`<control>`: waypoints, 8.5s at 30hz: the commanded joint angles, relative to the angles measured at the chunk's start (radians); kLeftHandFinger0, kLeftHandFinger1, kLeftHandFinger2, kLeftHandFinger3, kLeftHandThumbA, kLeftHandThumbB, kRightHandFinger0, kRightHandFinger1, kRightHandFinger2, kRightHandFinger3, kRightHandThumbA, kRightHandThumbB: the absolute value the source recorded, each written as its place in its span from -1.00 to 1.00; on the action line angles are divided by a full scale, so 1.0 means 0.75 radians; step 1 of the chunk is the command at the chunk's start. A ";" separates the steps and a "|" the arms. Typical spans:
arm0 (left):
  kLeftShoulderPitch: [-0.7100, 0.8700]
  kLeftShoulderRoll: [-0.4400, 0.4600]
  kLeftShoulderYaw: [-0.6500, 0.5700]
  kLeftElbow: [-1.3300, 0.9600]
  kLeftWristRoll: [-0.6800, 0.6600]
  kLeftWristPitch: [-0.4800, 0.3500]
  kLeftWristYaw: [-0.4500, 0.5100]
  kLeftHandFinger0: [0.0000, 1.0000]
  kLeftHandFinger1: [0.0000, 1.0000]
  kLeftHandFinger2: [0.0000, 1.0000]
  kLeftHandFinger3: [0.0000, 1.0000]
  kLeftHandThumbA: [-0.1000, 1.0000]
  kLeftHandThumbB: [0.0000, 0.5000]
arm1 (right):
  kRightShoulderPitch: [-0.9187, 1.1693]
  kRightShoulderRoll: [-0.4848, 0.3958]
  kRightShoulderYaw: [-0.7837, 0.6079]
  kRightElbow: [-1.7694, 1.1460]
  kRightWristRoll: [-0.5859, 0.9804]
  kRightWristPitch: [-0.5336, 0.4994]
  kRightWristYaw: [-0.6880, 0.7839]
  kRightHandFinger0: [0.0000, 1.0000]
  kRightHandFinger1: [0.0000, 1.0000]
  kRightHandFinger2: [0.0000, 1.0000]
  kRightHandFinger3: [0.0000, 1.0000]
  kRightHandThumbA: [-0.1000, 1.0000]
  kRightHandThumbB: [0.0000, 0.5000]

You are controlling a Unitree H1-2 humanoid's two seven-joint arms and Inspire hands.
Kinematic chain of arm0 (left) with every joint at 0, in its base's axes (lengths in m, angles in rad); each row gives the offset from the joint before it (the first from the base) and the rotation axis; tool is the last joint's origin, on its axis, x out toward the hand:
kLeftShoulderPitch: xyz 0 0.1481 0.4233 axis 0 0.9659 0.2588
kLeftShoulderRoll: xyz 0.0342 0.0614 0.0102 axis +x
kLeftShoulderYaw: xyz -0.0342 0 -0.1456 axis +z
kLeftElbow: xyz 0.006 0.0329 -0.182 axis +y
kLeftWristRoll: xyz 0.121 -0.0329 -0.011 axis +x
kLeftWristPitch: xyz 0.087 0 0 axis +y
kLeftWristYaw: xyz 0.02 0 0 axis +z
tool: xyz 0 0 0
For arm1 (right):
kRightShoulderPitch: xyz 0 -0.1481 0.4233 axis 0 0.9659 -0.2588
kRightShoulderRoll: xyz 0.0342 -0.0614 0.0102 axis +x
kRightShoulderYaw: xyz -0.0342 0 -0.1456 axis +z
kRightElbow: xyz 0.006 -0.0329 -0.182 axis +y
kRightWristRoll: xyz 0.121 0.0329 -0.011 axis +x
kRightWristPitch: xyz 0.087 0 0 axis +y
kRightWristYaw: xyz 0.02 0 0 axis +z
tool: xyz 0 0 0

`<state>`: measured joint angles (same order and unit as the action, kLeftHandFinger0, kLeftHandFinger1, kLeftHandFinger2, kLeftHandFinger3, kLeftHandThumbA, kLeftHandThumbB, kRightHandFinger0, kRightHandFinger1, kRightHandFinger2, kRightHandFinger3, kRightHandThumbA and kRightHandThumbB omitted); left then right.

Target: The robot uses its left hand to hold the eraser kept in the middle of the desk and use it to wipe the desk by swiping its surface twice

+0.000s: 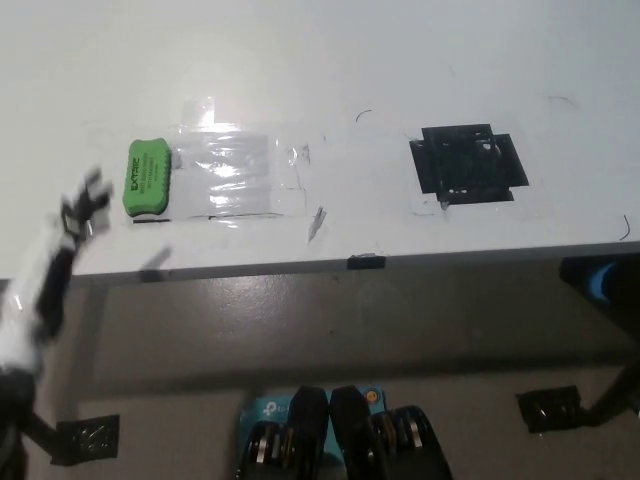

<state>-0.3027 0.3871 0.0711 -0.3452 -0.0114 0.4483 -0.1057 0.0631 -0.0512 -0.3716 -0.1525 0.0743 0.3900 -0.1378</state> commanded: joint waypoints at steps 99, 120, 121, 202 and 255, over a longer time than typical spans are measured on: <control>-0.387 0.143 -0.572 1.362 0.938 -0.643 0.360 1.00 1.00 1.00 1.00 1.00 0.02 | 0.123 -0.008 -0.044 -0.109 0.031 -0.063 -0.025 1.00 1.00 1.00 1.00 1.00 -0.54; -0.245 -0.015 -0.706 1.434 1.067 -0.448 0.128 1.00 1.00 1.00 1.00 1.00 0.46 | 0.089 -0.030 -0.020 -0.105 0.004 -0.061 -0.028 1.00 1.00 1.00 1.00 1.00 -0.29; -0.271 -0.024 -0.780 1.458 1.138 -0.411 0.095 1.00 1.00 1.00 1.00 1.00 0.57 | 0.079 -0.026 -0.030 -0.107 0.020 -0.060 -0.031 1.00 1.00 1.00 1.00 1.00 -0.20; -0.233 -0.325 -0.482 1.746 0.897 -0.343 0.166 1.00 1.00 1.00 1.00 1.00 0.58 | 0.006 -0.047 0.017 -0.114 -0.058 -0.056 -0.054 1.00 1.00 1.00 1.00 1.00 -1.00; -0.155 -0.160 -0.418 1.443 0.941 -0.384 0.116 1.00 1.00 1.00 1.00 1.00 0.78 | 0.058 -0.052 -0.013 -0.125 -0.042 -0.051 -0.042 1.00 1.00 1.00 1.00 1.00 -0.77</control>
<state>-0.5772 0.2420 -0.2110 0.6805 0.7896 0.0489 0.2445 0.1050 -0.0711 -0.3687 -0.2040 0.0443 0.4006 -0.1592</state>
